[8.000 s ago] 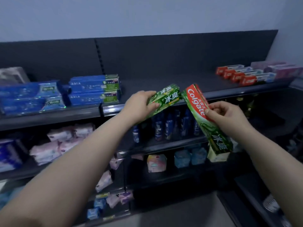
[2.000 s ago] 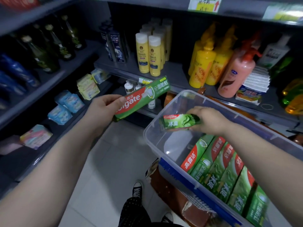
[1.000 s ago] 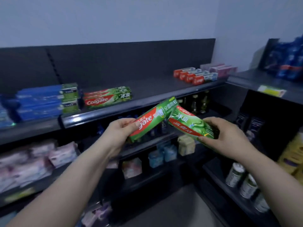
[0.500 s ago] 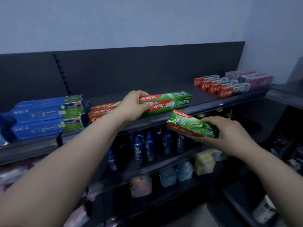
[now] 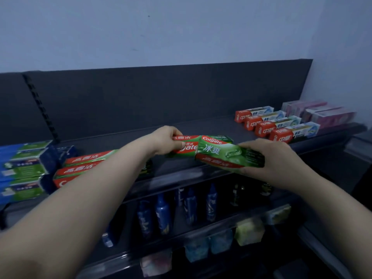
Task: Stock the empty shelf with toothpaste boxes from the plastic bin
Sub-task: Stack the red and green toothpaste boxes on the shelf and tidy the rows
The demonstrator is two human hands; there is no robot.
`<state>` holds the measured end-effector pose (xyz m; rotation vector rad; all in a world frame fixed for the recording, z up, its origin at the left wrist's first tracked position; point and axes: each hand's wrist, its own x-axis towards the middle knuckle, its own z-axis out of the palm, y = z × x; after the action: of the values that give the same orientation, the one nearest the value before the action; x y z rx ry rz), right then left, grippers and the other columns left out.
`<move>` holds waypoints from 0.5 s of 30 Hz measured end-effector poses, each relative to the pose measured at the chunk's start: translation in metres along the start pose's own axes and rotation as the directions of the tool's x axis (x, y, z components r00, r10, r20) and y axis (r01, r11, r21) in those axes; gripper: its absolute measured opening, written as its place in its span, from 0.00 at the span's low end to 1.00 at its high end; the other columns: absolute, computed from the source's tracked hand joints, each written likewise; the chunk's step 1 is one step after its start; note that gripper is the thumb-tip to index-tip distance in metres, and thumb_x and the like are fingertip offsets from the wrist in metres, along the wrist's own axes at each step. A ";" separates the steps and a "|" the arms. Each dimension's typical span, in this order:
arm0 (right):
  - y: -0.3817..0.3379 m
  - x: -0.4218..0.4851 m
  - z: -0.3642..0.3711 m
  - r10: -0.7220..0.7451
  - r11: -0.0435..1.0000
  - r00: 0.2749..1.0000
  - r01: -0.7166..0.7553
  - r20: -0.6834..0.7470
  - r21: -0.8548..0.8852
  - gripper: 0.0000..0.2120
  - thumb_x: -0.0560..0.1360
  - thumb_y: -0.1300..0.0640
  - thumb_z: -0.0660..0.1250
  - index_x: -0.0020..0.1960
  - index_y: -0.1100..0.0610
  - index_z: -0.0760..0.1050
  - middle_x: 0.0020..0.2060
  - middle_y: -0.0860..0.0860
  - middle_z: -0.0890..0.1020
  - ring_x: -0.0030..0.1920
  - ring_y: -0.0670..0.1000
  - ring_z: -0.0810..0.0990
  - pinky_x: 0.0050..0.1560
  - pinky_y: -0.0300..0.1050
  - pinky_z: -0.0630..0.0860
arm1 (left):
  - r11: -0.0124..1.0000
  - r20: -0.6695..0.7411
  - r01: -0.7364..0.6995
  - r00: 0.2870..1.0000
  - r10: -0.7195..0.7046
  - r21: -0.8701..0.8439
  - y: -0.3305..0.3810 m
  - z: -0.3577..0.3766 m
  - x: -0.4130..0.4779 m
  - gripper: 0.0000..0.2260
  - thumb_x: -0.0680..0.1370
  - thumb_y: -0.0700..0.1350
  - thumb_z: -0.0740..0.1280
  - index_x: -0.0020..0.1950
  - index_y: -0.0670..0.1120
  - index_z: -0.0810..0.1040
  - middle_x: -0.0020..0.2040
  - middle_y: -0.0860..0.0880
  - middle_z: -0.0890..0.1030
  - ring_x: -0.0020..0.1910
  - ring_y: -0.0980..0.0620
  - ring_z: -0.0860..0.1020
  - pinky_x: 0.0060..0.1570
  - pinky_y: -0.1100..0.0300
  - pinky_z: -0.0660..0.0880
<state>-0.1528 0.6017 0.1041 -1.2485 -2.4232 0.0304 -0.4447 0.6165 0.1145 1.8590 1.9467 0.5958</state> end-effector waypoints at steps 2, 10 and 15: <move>0.003 0.015 -0.002 -0.033 0.999 0.999 0.033 -0.008 0.008 0.29 0.67 0.41 0.70 0.67 0.44 0.71 0.50 0.44 0.78 0.52 0.48 0.77 0.56 0.53 0.72 | 0.987 0.076 0.017 0.997 -0.029 0.157 -0.003 -0.006 -0.001 0.09 0.76 0.48 0.69 0.54 0.46 0.79 0.49 0.49 0.81 0.49 0.49 0.79 0.50 0.58 0.74; -0.036 0.072 0.011 -0.260 0.964 0.958 0.265 -0.118 0.025 0.29 0.65 0.40 0.72 0.64 0.46 0.74 0.47 0.47 0.78 0.51 0.52 0.76 0.56 0.54 0.68 | 0.909 -0.007 -0.017 1.000 0.016 -0.416 0.011 -0.038 -0.054 0.23 0.70 0.60 0.68 0.56 0.44 0.79 0.50 0.48 0.84 0.51 0.50 0.81 0.56 0.55 0.75; -0.059 0.091 0.026 -0.234 0.953 0.964 0.253 -0.129 0.164 0.35 0.64 0.38 0.72 0.69 0.45 0.68 0.60 0.46 0.74 0.61 0.51 0.70 0.65 0.52 0.64 | 0.915 -0.340 -0.182 0.939 0.053 -0.361 -0.023 -0.055 -0.089 0.12 0.72 0.47 0.73 0.54 0.53 0.77 0.46 0.52 0.81 0.46 0.51 0.80 0.50 0.55 0.77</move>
<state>-0.2553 0.6421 0.1247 -0.8445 -2.4023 0.1047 -0.4897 0.5248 0.1460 1.7107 1.7375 1.2977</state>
